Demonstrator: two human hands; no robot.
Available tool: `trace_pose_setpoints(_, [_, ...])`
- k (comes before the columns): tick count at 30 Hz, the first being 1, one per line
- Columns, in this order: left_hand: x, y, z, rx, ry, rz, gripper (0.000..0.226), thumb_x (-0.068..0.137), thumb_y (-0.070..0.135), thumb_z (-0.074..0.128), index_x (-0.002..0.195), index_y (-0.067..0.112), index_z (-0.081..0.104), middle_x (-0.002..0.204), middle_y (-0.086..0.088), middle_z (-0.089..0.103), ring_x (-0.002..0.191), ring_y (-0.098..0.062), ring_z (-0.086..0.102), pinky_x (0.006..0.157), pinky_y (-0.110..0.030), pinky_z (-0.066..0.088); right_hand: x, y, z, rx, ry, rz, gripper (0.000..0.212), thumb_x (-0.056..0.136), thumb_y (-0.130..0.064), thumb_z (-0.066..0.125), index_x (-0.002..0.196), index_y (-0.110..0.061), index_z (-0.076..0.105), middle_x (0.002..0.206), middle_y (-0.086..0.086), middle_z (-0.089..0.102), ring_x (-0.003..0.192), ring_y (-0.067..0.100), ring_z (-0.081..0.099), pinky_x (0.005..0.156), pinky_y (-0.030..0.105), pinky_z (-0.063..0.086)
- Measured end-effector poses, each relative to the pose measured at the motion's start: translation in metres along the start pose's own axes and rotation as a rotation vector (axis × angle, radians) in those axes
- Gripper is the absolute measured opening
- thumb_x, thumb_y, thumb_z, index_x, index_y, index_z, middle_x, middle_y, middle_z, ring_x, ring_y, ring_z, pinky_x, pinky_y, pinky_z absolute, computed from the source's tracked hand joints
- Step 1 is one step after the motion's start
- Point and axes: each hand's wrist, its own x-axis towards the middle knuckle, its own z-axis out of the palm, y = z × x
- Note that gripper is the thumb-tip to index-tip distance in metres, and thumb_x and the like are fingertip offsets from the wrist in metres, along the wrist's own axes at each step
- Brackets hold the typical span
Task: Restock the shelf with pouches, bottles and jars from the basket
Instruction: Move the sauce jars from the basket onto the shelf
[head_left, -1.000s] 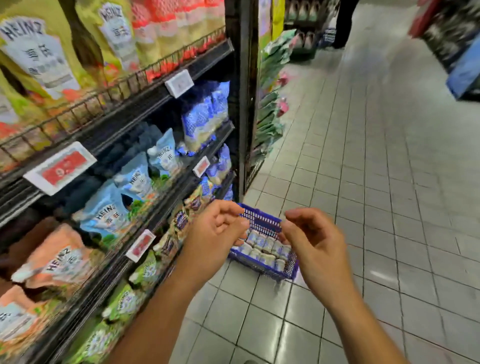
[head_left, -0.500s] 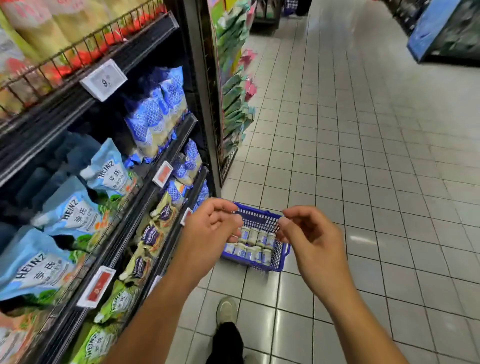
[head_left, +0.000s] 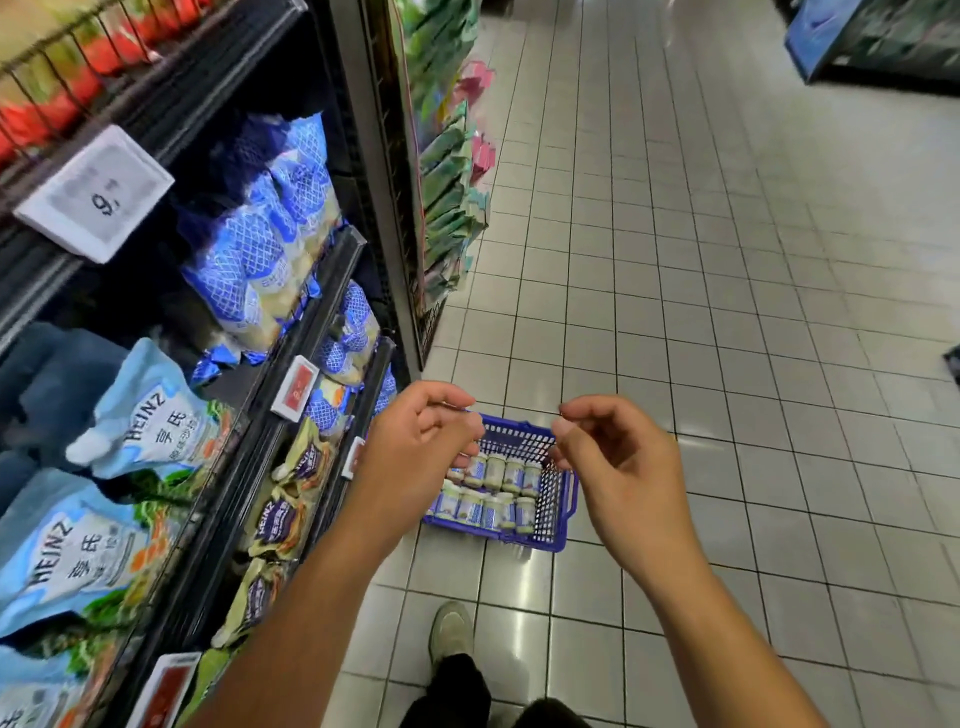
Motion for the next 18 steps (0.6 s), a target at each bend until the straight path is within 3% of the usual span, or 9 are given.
trace_pose_setpoints(5, [0.032, -0.004, 0.001, 0.0, -0.039, -0.036, 0.014, 0.09, 0.003, 0.065, 0.099, 0.014, 0.064, 0.081, -0.008, 0.074, 0.069, -0.013, 0.069, 0.065, -0.023, 0.059, 0.022, 0.01, 0.007, 0.007, 0.026, 0.033, 0.021, 0.091, -0.005, 0.069, 0.087, -0.026, 0.069, 0.073, -0.01, 0.067, 0.071, 0.01, 0.065, 0.07, 0.03, 0.057])
trace_pose_setpoints(9, [0.058, -0.012, 0.009, 0.026, -0.069, -0.076, 0.013, 0.091, 0.004, 0.065, 0.097, 0.015, 0.063, 0.079, -0.004, 0.074, 0.068, -0.012, 0.069, 0.066, -0.025, 0.059, 0.042, 0.021, 0.003, 0.009, 0.044, 0.066, 0.022, 0.092, -0.005, 0.068, 0.086, -0.026, 0.068, 0.072, -0.009, 0.068, 0.07, 0.009, 0.065, 0.066, 0.021, 0.055])
trace_pose_setpoints(13, [0.088, -0.021, 0.017, 0.048, -0.065, -0.099, 0.014, 0.092, 0.003, 0.063, 0.097, 0.016, 0.064, 0.08, -0.004, 0.075, 0.068, -0.012, 0.069, 0.065, -0.024, 0.059, 0.067, 0.036, -0.004, -0.013, 0.061, 0.092, 0.02, 0.092, -0.004, 0.066, 0.087, -0.024, 0.067, 0.072, -0.009, 0.067, 0.07, 0.013, 0.064, 0.067, 0.027, 0.055])
trace_pose_setpoints(18, [0.13, -0.031, 0.022, 0.07, -0.002, -0.14, 0.013, 0.093, 0.003, 0.061, 0.098, 0.015, 0.063, 0.078, -0.004, 0.074, 0.07, -0.015, 0.068, 0.069, -0.029, 0.06, 0.104, 0.063, -0.015, -0.028, 0.041, 0.168, 0.014, 0.094, -0.006, 0.065, 0.091, -0.02, 0.066, 0.075, -0.01, 0.07, 0.072, 0.007, 0.067, 0.065, 0.021, 0.057])
